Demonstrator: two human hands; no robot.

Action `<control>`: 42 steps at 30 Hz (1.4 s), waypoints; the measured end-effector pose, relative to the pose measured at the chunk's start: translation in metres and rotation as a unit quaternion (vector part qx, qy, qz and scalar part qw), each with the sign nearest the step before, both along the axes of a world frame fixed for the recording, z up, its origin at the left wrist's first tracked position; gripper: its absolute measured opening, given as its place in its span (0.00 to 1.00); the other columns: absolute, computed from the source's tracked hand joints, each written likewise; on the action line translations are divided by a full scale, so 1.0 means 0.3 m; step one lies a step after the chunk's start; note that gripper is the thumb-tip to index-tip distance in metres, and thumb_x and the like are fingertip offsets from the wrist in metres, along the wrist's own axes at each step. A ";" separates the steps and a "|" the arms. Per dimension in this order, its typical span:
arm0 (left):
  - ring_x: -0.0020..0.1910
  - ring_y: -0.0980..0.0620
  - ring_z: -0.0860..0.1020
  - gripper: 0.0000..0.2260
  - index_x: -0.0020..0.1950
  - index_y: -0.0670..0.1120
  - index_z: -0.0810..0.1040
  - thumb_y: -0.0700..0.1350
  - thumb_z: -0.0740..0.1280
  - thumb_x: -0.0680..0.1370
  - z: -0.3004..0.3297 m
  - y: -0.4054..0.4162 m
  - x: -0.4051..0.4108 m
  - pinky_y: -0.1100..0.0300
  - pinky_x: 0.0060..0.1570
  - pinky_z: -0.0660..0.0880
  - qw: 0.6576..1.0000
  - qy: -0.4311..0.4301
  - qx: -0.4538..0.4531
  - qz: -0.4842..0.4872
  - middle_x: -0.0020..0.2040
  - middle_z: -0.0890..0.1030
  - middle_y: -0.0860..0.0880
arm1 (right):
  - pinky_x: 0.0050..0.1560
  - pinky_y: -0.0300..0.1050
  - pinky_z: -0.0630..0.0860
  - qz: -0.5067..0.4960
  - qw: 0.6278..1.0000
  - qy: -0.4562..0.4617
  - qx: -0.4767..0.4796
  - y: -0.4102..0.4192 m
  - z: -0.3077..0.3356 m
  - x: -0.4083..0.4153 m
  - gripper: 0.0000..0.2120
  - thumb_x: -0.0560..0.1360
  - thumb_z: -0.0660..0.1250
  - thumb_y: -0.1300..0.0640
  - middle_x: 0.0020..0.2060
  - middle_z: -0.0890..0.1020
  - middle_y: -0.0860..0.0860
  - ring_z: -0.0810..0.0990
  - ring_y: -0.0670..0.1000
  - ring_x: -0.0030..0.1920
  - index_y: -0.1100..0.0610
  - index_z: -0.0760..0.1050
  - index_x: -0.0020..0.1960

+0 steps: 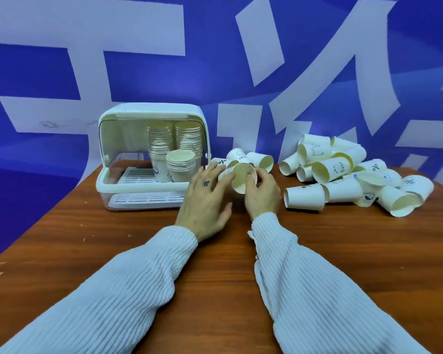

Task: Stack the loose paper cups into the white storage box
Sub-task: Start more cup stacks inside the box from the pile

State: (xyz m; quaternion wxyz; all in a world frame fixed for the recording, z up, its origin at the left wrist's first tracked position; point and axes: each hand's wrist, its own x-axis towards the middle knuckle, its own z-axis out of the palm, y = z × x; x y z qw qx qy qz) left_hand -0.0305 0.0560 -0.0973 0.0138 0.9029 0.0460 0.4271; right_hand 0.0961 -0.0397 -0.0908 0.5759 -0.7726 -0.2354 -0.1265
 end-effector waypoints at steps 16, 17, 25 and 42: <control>0.69 0.40 0.71 0.42 0.77 0.51 0.58 0.45 0.76 0.68 0.000 -0.041 -0.014 0.41 0.58 0.76 0.994 0.031 -0.098 -0.044 0.73 0.69 0.45 | 0.75 0.54 0.61 -0.232 0.963 0.137 -0.004 -0.306 -0.022 0.156 0.30 0.76 0.66 0.52 0.69 0.78 0.52 0.71 0.58 0.73 0.50 0.65 0.76; 0.68 0.40 0.72 0.42 0.77 0.51 0.58 0.46 0.76 0.69 0.000 -0.045 -0.015 0.41 0.58 0.77 0.993 0.025 -0.106 -0.043 0.72 0.69 0.45 | 0.73 0.53 0.64 -0.209 0.964 0.164 0.013 -0.309 -0.017 0.150 0.27 0.76 0.65 0.52 0.66 0.81 0.50 0.74 0.57 0.69 0.49 0.67 0.75; 0.68 0.43 0.72 0.38 0.78 0.50 0.58 0.55 0.75 0.75 0.073 -0.031 -0.076 0.48 0.60 0.73 0.962 -0.119 -0.247 0.012 0.73 0.69 0.43 | 0.57 0.40 0.79 -0.057 0.974 0.084 0.203 -0.224 0.060 0.046 0.12 0.78 0.69 0.60 0.50 0.85 0.46 0.82 0.39 0.48 0.48 0.83 0.58; 0.70 0.50 0.67 0.34 0.80 0.47 0.58 0.53 0.69 0.79 0.145 0.172 -0.197 0.62 0.62 0.64 0.870 -0.304 -0.372 0.111 0.74 0.67 0.45 | 0.62 0.57 0.77 0.213 0.904 -0.248 -0.274 0.293 0.303 -0.126 0.16 0.79 0.62 0.53 0.60 0.85 0.50 0.81 0.60 0.62 0.44 0.82 0.64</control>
